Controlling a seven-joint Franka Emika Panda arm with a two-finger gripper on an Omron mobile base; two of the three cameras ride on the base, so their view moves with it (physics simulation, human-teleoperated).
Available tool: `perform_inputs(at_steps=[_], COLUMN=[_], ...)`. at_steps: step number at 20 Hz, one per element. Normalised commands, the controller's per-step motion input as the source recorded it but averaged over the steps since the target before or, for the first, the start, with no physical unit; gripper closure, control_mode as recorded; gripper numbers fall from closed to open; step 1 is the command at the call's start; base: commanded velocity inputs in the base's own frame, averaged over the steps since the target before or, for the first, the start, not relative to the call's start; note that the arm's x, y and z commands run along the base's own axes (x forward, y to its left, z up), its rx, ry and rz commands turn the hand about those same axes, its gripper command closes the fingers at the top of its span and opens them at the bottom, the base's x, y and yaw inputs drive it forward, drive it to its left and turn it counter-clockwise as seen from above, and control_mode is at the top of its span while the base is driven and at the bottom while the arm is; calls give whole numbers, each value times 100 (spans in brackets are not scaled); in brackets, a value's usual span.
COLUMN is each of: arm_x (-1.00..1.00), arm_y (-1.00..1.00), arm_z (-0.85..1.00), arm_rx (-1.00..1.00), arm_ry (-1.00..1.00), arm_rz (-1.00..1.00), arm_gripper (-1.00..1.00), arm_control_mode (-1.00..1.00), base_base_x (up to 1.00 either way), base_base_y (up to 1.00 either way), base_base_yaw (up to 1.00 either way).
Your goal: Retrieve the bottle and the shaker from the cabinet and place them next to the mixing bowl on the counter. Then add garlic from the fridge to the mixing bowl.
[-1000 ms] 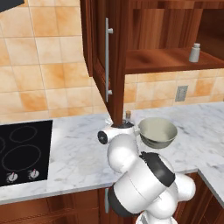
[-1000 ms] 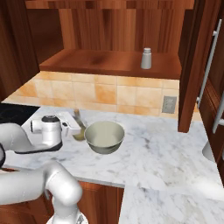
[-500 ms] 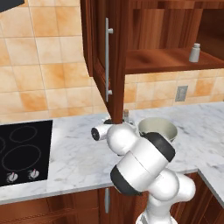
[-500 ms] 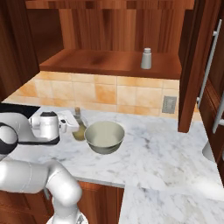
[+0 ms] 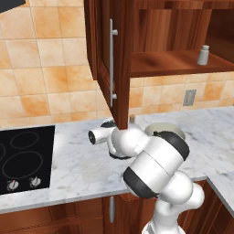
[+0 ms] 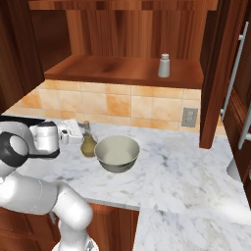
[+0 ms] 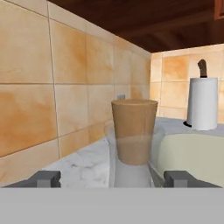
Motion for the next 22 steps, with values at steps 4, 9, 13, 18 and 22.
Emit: perform_inputs(at_steps=[4, 9, 13, 18, 22], arm_x=[-31, -63, -79, -69, -58], arm_y=[-2, -29, -12, -39, -61], arm_z=[26, 19, 85, 69, 58], arm_rx=[0, 0, 0, 0, 0], arm_ry=[-11, -14, -25, -16, -7], arm_rz=[0, 0, 0, 0, 0], arm_gripper=[-100, -100, -100, -100, -100], arm_control_mode=[-100, -100, -100, -100, -100], base_base_x=[0, 0, 0, 0, 0], base_base_y=[0, 0, 0, 0, 0], base_base_yaw=[0, 0, 0, 0, 0])
